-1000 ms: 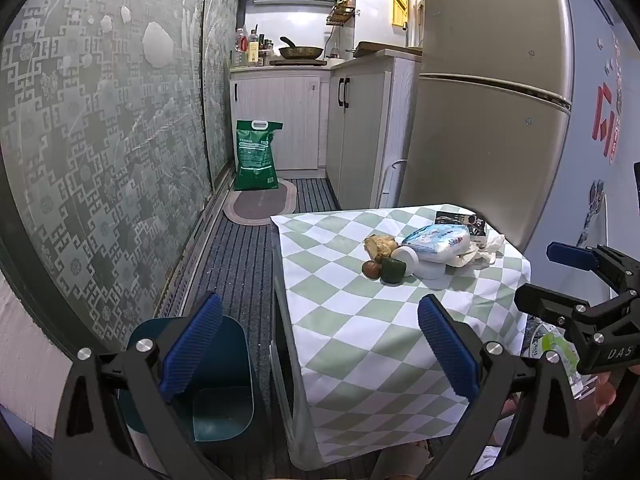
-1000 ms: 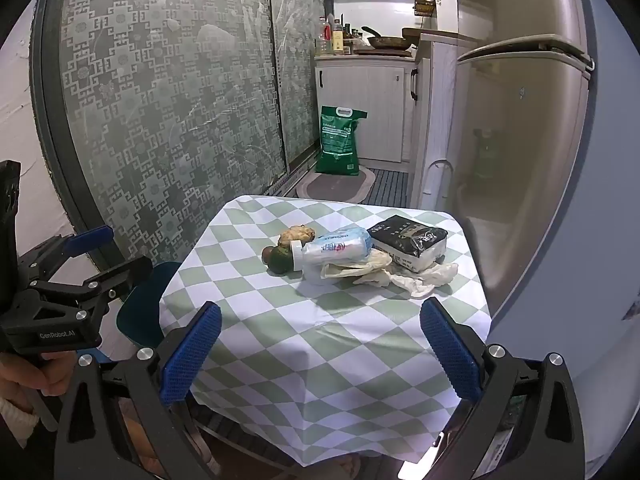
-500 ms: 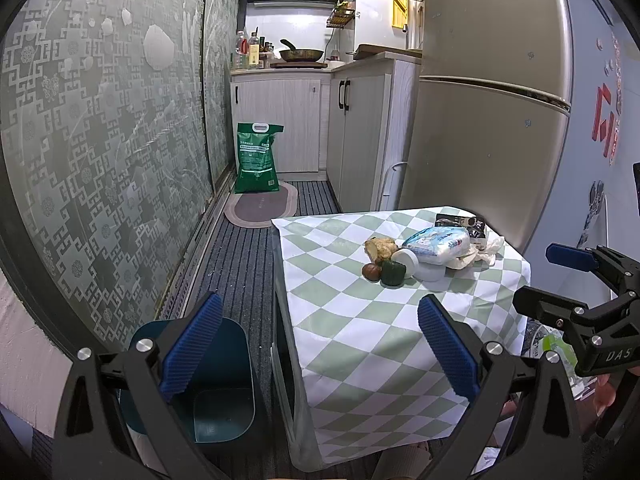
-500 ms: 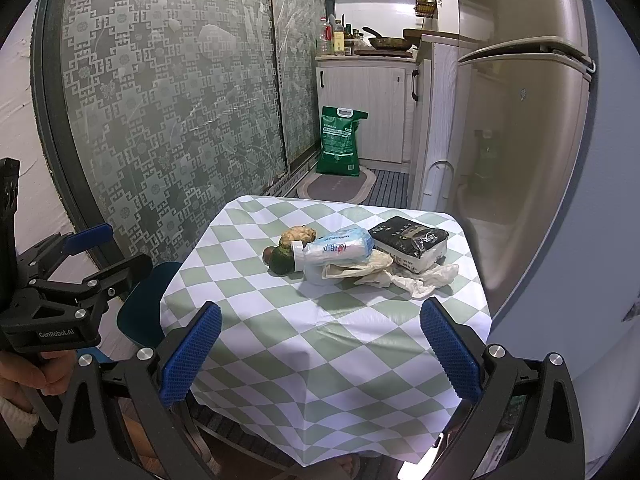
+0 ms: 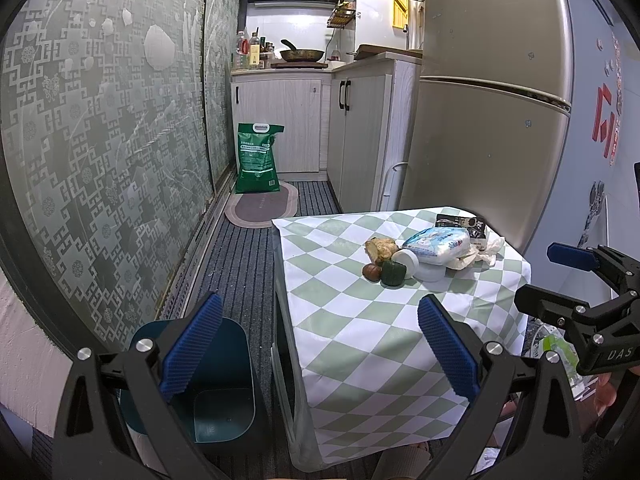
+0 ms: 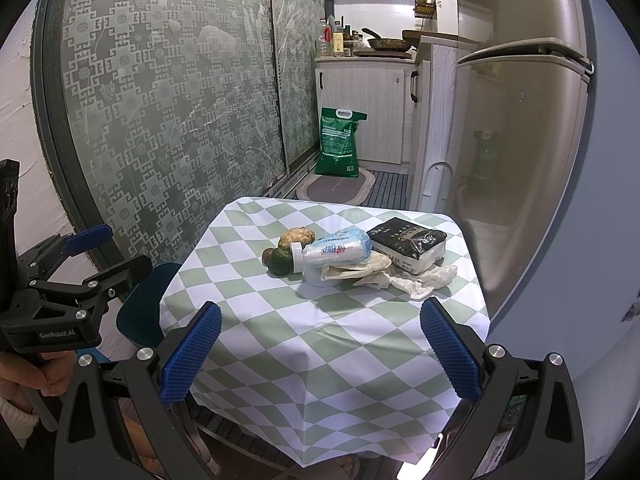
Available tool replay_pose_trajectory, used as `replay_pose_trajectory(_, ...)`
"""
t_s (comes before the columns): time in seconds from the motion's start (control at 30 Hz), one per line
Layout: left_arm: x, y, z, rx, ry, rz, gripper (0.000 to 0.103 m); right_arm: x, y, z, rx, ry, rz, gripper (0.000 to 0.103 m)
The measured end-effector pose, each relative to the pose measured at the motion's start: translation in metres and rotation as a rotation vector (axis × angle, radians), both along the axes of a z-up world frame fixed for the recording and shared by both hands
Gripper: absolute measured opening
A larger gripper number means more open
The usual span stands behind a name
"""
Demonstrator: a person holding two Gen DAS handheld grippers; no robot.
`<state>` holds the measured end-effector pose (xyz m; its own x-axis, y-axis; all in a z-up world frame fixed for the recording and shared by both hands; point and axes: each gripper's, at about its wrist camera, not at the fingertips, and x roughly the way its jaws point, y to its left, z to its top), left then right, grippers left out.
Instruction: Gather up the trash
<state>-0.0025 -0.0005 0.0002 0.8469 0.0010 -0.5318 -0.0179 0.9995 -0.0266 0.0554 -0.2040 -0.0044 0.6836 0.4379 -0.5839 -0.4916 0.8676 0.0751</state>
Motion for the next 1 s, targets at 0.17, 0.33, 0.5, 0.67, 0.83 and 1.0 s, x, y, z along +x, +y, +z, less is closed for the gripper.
replay_pose_trajectory(0.17,-0.0005,-0.0001,0.0014,0.001,0.001,0.0,0.1,-0.0001,0.0002,-0.0005,-0.002,-0.001,0.002,0.101)
replay_pose_trajectory(0.33,-0.0006,0.0003,0.0016,0.0,0.001,0.0,0.1,0.0001,-0.0003,0.0021,-0.002,-0.001,0.0,0.101)
replay_pose_trajectory(0.5,-0.0013,0.0005,0.0021,0.0,0.001,0.0,0.1,-0.0006,0.0009,0.0031,-0.004,-0.004,0.003,0.101)
replay_pose_trajectory(0.67,-0.0005,0.0002,0.0016,0.001,0.002,0.0,0.1,-0.0005,0.0005,0.0022,-0.002,-0.003,0.002,0.101)
replay_pose_trajectory(0.83,-0.0005,0.0,0.0015,0.001,0.001,0.001,0.1,-0.0004,0.0009,0.0022,-0.004,-0.004,0.003,0.101)
replay_pose_trajectory(1.0,-0.0005,0.0,0.0015,0.001,0.002,0.001,0.1,-0.0006,0.0007,0.0019,-0.002,-0.005,0.003,0.101)
